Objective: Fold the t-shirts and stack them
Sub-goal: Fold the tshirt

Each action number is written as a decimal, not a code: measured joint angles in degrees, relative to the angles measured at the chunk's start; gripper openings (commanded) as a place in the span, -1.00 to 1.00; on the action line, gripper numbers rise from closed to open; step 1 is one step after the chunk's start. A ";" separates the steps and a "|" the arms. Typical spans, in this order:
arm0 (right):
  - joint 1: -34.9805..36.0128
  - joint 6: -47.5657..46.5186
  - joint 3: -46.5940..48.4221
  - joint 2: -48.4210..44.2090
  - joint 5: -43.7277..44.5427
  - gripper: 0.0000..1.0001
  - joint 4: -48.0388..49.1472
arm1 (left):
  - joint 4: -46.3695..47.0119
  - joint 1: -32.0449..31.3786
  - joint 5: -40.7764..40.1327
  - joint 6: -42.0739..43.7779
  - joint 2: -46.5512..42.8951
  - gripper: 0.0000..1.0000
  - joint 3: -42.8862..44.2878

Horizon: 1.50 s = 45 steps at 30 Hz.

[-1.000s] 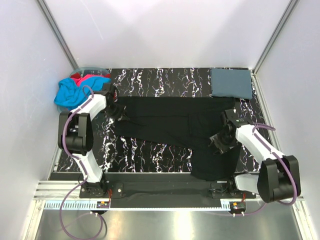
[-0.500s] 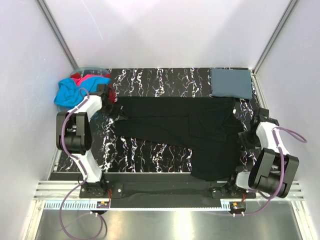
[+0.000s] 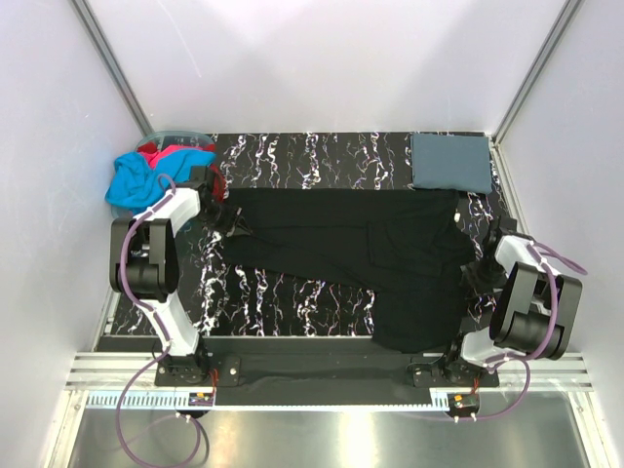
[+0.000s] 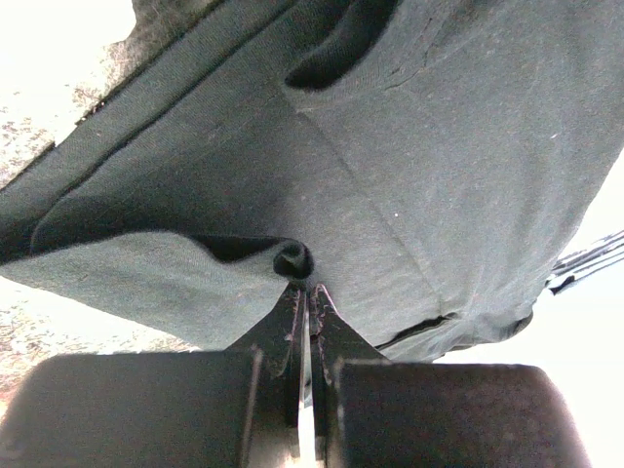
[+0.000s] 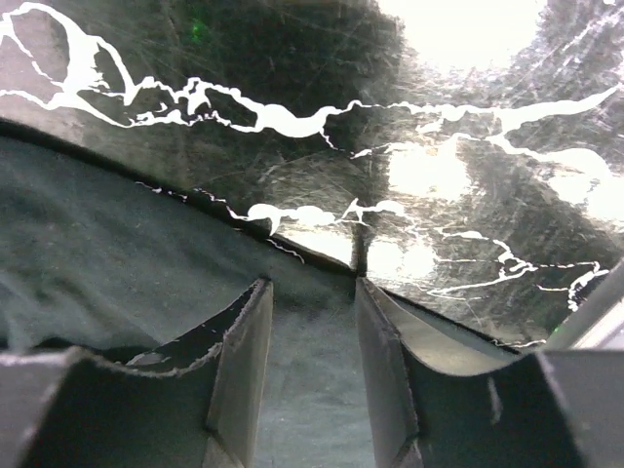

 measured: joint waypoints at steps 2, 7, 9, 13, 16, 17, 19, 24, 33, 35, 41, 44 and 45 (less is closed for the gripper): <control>-0.09 -0.33 -0.37 -0.22 -0.33 -0.29 0.74 | 0.09 0.02 0.00 0.00 0.00 -1.00 0.00; -0.15 -1.05 -0.44 -0.35 -1.09 -1.00 2.10 | 0.26 0.02 -0.07 0.00 0.00 -1.00 -0.04; -0.15 -1.36 -0.46 -0.59 -1.09 -1.00 2.10 | 0.26 0.02 -0.31 0.00 0.00 -1.00 -0.04; -0.15 -2.47 -1.11 -2.08 -0.63 -1.00 2.34 | 0.24 0.00 -1.70 0.02 -0.42 -1.00 -0.22; -0.15 -3.76 -1.16 -4.26 0.24 -1.00 1.62 | 0.24 0.00 -2.99 0.00 -1.73 -1.00 -0.63; -0.15 -4.17 -0.96 -5.09 0.35 -1.00 1.16 | 0.13 0.00 -3.45 0.02 -2.38 -1.00 -0.74; -0.15 -5.14 -0.09 -6.54 0.68 -1.00 0.07 | 0.11 0.00 -4.61 0.02 -3.54 -1.00 -0.79; -0.15 -7.41 4.90 -8.00 1.51 -1.00 -2.23 | 0.11 0.00 -7.04 -0.11 -5.22 -1.00 -0.79; -0.15 -9.75 13.90 -5.31 0.70 -1.00 -3.82 | -0.09 -0.02 -9.20 -1.77 -5.49 -1.00 -1.14; -0.13 -10.29 15.69 -3.52 -0.31 -1.00 -3.98 | -0.15 -0.02 -9.53 -2.03 -5.49 -1.00 -1.14; -0.13 -12.50 22.27 3.56 -3.19 -1.00 -3.87 | -0.20 -0.15 -10.47 -3.30 -5.27 -1.00 -1.11; -0.13 -13.55 25.03 7.21 -4.66 -1.00 -3.39 | -0.15 -0.42 -11.06 -3.52 -4.33 -1.00 -0.92; -0.13 -14.10 25.73 8.44 -5.42 -1.00 -3.02 | -0.15 -0.57 -11.37 -3.52 -3.74 -1.00 -0.87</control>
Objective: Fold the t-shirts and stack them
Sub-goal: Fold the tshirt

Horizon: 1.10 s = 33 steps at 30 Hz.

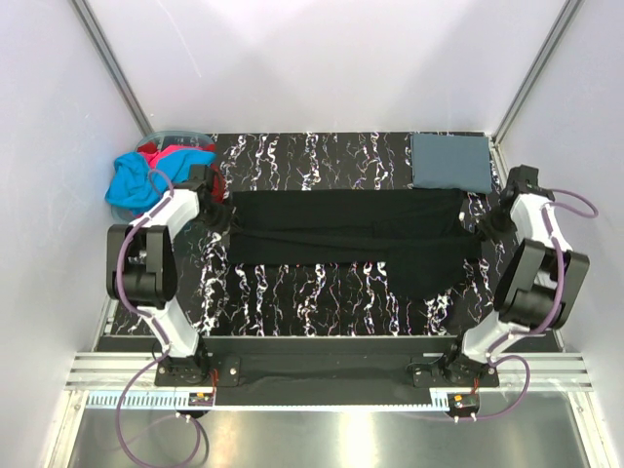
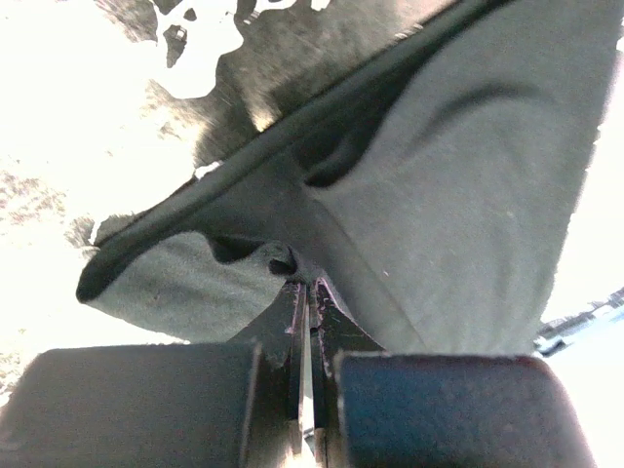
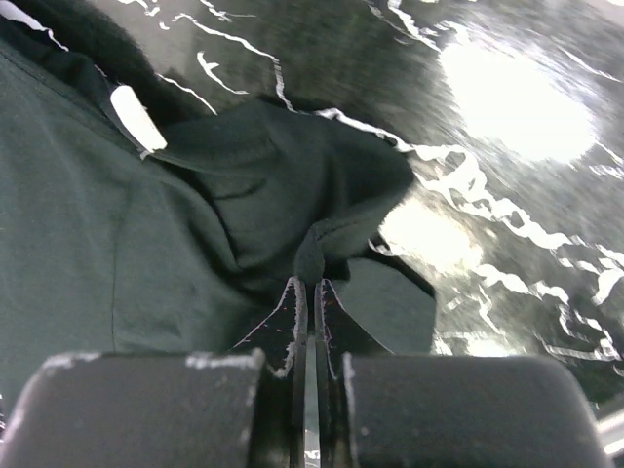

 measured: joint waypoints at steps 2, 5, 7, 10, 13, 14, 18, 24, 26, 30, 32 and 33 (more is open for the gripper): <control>0.07 -1.16 0.87 2.40 -1.42 -1.00 1.16 | -0.04 -0.26 -0.66 0.00 0.85 -1.00 0.04; 0.28 -2.27 1.62 5.46 -2.56 -1.00 2.32 | -0.28 -0.74 -1.57 0.02 2.12 -1.00 0.57; 0.39 -2.91 1.92 6.99 -3.02 -1.00 2.64 | -0.44 -0.92 -2.03 0.02 2.75 -1.00 1.01; 0.59 -3.61 2.71 8.31 -3.10 -1.00 2.73 | -0.70 -0.94 -2.49 0.00 3.28 -1.00 1.22; 0.85 -4.00 3.76 8.61 -3.15 -1.00 2.64 | -0.96 -1.07 -3.04 -0.17 3.48 -1.00 1.40; 1.03 -4.02 4.33 8.79 -3.17 -1.00 2.62 | -1.14 -1.14 -3.32 -0.20 3.52 -1.00 1.53; 1.77 -4.22 6.80 10.29 -3.17 -1.00 2.73 | -1.68 -1.36 -4.70 -0.15 4.11 -1.00 2.69; 2.10 -4.39 8.63 13.75 -3.67 -0.95 2.95 | -2.58 -1.40 -5.70 0.07 5.77 -0.99 4.87; 2.10 -4.44 8.63 14.51 -3.67 -0.85 2.95 | -2.84 -1.44 -5.75 0.39 6.16 -0.65 4.87; 2.10 -4.59 8.63 15.04 -3.58 -0.42 2.91 | -3.72 -1.46 -6.54 0.98 6.60 -0.38 4.87; 2.10 -5.18 8.92 15.15 -3.41 -0.27 2.54 | -4.42 -1.49 -7.41 1.14 6.49 -0.33 4.87; 2.10 -5.33 9.09 15.15 -3.37 -0.22 2.40 | -4.79 -1.46 -8.09 1.20 6.34 -0.33 4.87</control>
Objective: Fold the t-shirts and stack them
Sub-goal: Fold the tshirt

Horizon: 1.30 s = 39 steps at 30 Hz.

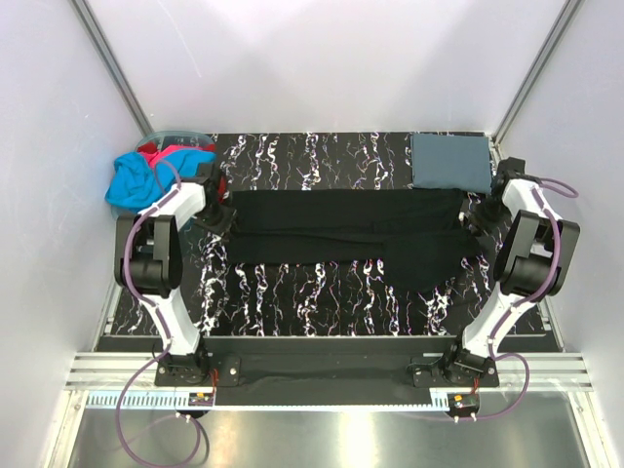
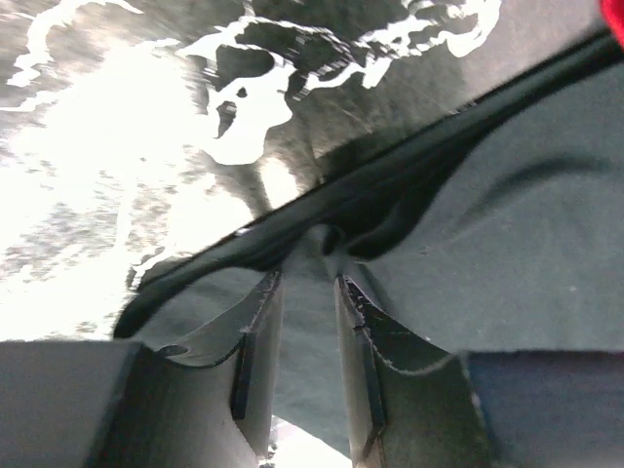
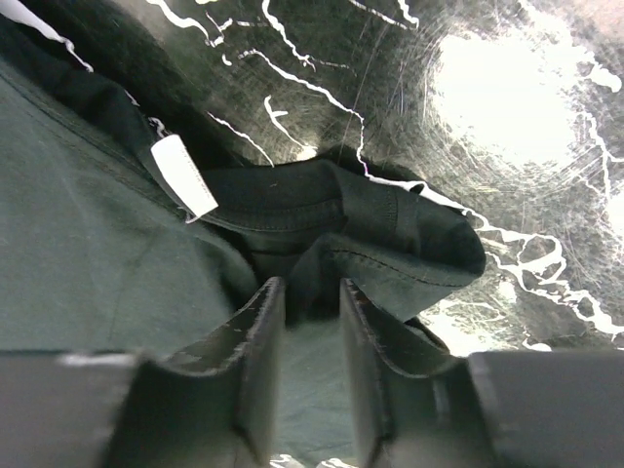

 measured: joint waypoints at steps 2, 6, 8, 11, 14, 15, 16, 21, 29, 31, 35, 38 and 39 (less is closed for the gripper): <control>0.00 -0.33 0.52 -0.13 0.33 -0.17 -0.35 | -1.03 -0.11 -1.49 0.20 -1.07 -0.32 0.00; 0.00 -0.11 0.61 -2.67 0.39 -0.07 -0.96 | -2.29 -1.27 -6.01 1.29 -6.05 -0.32 0.09; 0.00 0.35 0.59 -5.46 -0.20 -0.07 -1.66 | -2.95 -3.04 -8.63 2.64 -8.41 -0.32 1.27; 0.17 1.46 -0.72 -10.71 -3.96 -0.07 -1.92 | -2.93 -5.97 -10.84 5.49 -9.27 -0.33 4.57; 1.36 2.38 -4.28 -15.72 -7.41 -0.07 -2.12 | -2.08 -8.37 -10.69 8.24 -8.98 -0.34 6.32; 2.23 2.67 -6.08 -17.27 -8.17 -0.07 -2.45 | -1.86 -8.92 -10.45 9.05 -8.81 -0.35 6.38; 3.30 2.97 -8.22 -18.86 -8.96 -0.07 -2.62 | -1.92 -9.38 -10.29 9.73 -8.55 -0.35 6.38; 7.89 6.03 -19.50 -25.31 -10.84 -0.07 -5.57 | -1.60 -11.93 -9.09 11.65 -6.32 -0.35 6.08; 10.27 12.33 -30.01 -28.96 -9.03 -0.07 -5.62 | -0.24 -14.56 -5.31 12.57 -2.16 -0.35 5.97; 10.27 12.98 -31.23 -28.26 -7.96 -0.07 -4.50 | -0.04 -14.53 -5.18 12.66 -1.36 -0.35 5.68; 10.27 13.53 -32.65 -27.17 -5.70 -0.07 -1.84 | 0.55 -14.47 -5.09 12.66 0.33 -0.35 5.53; 10.27 13.60 -32.68 -26.25 -4.20 -0.07 -0.02 | 1.01 -14.47 -5.09 12.68 1.73 -0.35 5.53; 10.27 13.60 -32.70 -25.79 -3.80 -0.07 0.55 | 1.05 -14.47 -5.09 12.68 2.25 -0.35 5.53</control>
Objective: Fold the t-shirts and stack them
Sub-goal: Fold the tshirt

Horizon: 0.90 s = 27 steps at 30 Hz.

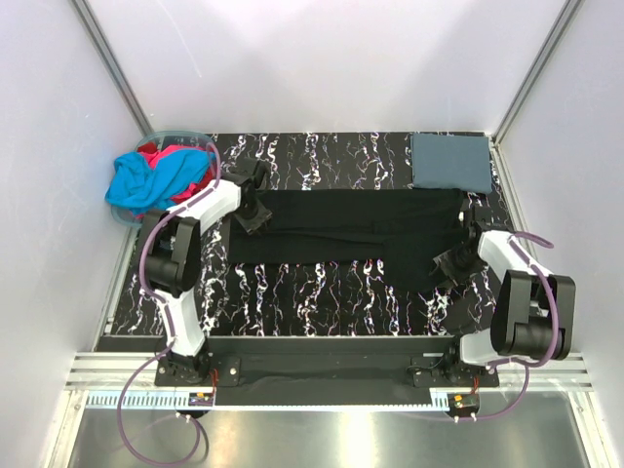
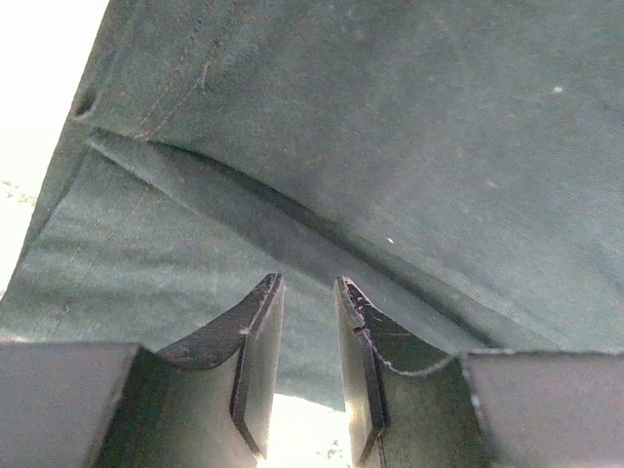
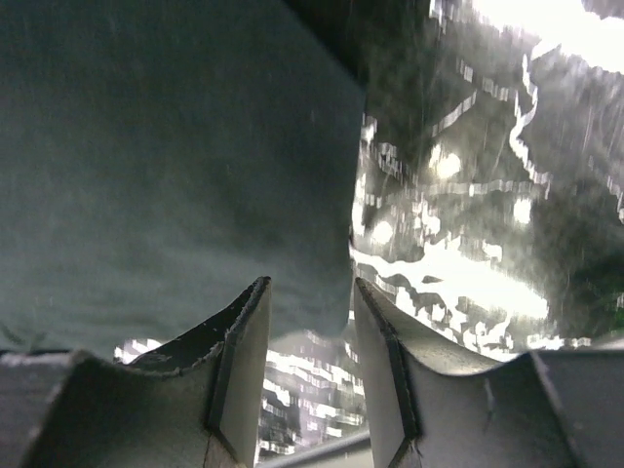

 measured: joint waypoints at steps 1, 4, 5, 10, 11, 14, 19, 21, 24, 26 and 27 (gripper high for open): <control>0.00 0.00 -0.15 0.52 0.70 -0.07 0.83 | 0.07 -0.02 0.00 -0.02 0.46 -0.35 0.00; 0.00 0.00 -1.01 2.34 1.57 -0.08 3.19 | 0.11 -0.02 0.00 -0.02 1.44 -0.35 0.00; 0.00 0.02 -1.44 3.19 1.79 -0.11 4.22 | 0.13 -0.02 0.00 -0.02 1.64 -0.35 0.00; -0.04 -0.20 -1.51 4.07 1.38 -0.84 6.01 | 0.24 0.00 -0.26 0.00 2.05 -0.35 0.00; -0.04 -0.35 -1.53 4.15 1.16 -1.00 6.51 | 0.33 0.00 -0.42 0.00 2.05 -0.35 0.00; 0.00 -0.68 -1.33 3.96 0.66 -1.00 7.91 | 0.42 -0.02 -0.83 0.00 2.21 -0.35 0.04; 0.00 -1.18 0.94 -0.59 -0.07 -1.00 6.64 | 0.48 0.00 -1.57 -0.04 3.50 -0.35 1.18; 0.00 -1.36 3.74 -2.27 -0.87 -1.00 6.27 | 0.44 0.00 -1.99 -0.07 4.31 -0.35 2.16; 0.00 -1.99 9.25 -2.01 -1.44 -1.00 6.40 | 0.52 0.00 -2.84 -0.15 5.38 -0.35 3.93; 0.00 -2.58 13.16 -0.26 -2.03 -1.00 6.27 | 0.42 0.11 -3.76 -0.28 5.99 -0.34 5.01; 0.00 -2.95 15.23 1.11 -2.27 -1.00 6.60 | 0.33 0.20 -4.37 -0.28 6.40 -0.35 5.77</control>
